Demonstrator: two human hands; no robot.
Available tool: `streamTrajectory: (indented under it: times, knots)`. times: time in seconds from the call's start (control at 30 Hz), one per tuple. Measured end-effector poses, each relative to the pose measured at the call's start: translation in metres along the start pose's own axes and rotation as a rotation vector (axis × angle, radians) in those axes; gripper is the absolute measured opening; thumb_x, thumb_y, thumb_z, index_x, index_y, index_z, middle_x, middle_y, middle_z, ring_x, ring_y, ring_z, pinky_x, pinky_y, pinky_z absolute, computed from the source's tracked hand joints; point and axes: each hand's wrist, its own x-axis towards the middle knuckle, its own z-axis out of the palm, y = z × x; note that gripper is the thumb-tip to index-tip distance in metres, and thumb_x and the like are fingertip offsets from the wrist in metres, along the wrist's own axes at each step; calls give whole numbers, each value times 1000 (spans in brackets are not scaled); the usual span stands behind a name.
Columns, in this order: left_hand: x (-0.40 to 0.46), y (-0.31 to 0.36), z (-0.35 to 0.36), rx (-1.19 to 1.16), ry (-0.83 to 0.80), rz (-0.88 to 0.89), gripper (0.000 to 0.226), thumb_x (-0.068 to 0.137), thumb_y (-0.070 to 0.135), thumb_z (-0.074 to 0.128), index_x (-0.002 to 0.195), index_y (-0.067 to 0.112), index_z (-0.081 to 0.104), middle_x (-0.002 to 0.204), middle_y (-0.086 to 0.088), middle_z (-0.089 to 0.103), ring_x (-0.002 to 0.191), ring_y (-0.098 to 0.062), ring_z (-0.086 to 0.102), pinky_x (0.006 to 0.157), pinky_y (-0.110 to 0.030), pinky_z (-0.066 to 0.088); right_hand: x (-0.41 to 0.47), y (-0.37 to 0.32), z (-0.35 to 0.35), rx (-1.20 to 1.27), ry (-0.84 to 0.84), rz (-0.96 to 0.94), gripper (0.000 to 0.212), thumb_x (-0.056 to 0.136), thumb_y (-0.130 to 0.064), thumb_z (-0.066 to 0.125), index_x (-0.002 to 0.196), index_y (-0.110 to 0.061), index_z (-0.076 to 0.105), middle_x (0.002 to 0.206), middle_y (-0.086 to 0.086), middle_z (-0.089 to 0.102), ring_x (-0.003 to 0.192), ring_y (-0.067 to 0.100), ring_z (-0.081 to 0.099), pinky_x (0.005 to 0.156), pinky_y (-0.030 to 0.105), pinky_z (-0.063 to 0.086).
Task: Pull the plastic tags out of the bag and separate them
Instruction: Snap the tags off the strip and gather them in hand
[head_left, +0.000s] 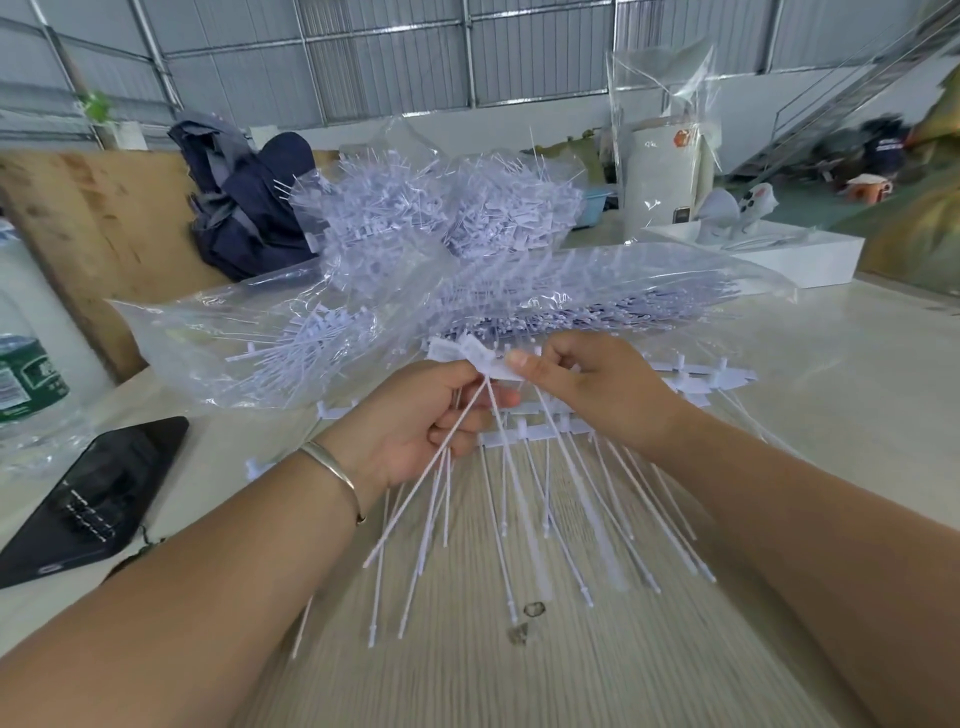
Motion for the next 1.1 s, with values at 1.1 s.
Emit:
streamTrajectory:
  times: [1.1]
  knots:
    - [13,-4,-15,-189,110,-89,30,101,23,48,77,6,54,57,-7,55,38,-10,48,31,-16,38,0,2,-2,-68,26,-63,37,86,-46,62,71,-16,47,51,-6,43,48,13,40,55,30,37]
